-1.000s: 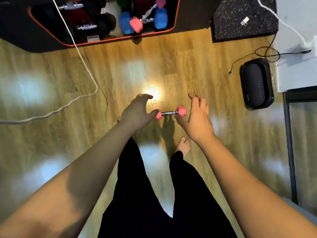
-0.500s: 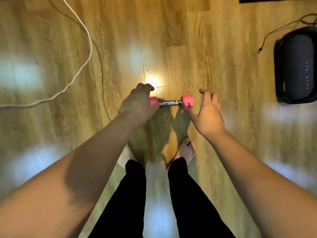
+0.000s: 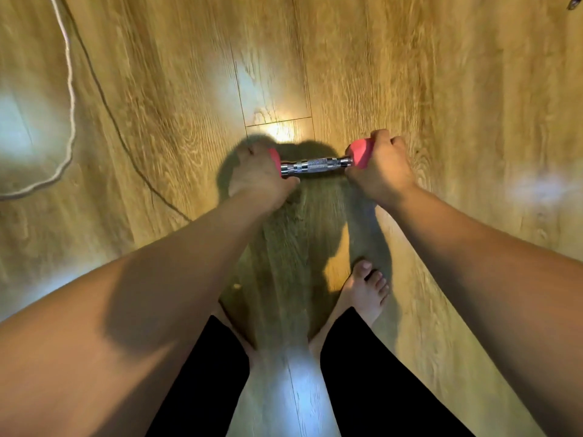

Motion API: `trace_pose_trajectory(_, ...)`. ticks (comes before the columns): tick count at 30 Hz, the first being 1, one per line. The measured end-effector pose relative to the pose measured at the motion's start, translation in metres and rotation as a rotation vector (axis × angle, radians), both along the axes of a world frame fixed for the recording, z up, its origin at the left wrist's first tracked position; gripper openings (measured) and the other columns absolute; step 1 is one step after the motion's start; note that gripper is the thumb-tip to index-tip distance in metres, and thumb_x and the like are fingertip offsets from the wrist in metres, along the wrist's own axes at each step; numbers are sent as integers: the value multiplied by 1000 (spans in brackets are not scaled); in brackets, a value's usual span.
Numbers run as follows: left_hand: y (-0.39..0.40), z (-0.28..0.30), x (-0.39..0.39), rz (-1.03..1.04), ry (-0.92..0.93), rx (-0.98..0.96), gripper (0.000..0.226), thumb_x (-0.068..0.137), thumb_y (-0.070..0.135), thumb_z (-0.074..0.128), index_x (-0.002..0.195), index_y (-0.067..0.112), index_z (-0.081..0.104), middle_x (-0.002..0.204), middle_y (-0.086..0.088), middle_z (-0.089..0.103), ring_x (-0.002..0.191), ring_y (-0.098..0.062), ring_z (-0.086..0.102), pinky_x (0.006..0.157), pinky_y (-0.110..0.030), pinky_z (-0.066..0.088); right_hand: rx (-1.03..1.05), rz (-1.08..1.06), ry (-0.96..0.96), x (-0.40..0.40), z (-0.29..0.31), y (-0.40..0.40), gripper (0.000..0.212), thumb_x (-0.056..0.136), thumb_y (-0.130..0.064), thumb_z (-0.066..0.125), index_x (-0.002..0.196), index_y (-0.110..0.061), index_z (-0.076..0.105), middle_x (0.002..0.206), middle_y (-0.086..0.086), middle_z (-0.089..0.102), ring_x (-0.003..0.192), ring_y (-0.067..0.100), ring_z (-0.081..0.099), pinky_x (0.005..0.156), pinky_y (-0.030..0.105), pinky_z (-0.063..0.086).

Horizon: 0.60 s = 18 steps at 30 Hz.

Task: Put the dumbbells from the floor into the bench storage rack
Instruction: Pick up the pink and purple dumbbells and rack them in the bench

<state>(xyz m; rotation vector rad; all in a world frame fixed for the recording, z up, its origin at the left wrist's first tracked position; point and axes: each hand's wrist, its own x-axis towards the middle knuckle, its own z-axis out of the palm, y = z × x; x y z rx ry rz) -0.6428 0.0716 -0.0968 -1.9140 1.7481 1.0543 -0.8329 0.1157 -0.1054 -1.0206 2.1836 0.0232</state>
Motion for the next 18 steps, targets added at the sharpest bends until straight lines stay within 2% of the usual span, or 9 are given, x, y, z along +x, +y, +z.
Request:
trace_pose_trajectory(2, -3, -7, -3, 13, -9, 4, 91, 77, 46, 76, 145, 10, 27, 143, -15, 36, 128, -34, 44, 103, -42, 41, 4, 18, -33, -1, -9, 2, 47, 83, -18, 66, 123, -13, 41, 122, 18, 42, 108, 42, 50, 92, 44, 46)
trace_pose_trajectory(6, -5, -15, -4, 9, 22, 9, 65, 84, 29, 72, 135, 10, 36, 134, -15, 38, 120, -33, 47, 96, -42, 45, -39, -17, -59, -2, -17, 3, 41, 82, -9, 62, 115, -16, 40, 110, 13, 40, 97, 41, 50, 88, 45, 48)
trace_pose_trajectory(10, -10, -16, 0, 111, 41, 32, 67, 77, 28, 78, 129, 14, 39, 127, -12, 41, 107, -32, 55, 88, -40, 47, -42, -28, -104, -3, -10, 0, 37, 82, -8, 64, 112, -17, 44, 108, 11, 41, 88, 31, 48, 89, 39, 46)
trace_pose_trajectory(15, -23, 25, 12, 156, 103, 1, 62, 75, 26, 77, 126, 14, 43, 122, -11, 42, 105, -33, 55, 85, -37, 47, -58, -76, -123, 3, 30, -13, 43, 82, -15, 67, 119, -20, 45, 107, 5, 39, 92, 34, 56, 91, 39, 47)
trace_pose_trajectory(18, -43, 65, 21, 174, 145, -43, 69, 70, 30, 78, 127, 15, 43, 122, -12, 43, 102, -34, 56, 89, -46, 52, -109, -79, -120, 6, 70, -31, 54, 80, -21, 73, 126, -17, 45, 113, 9, 46, 96, 30, 54, 89, 37, 47)
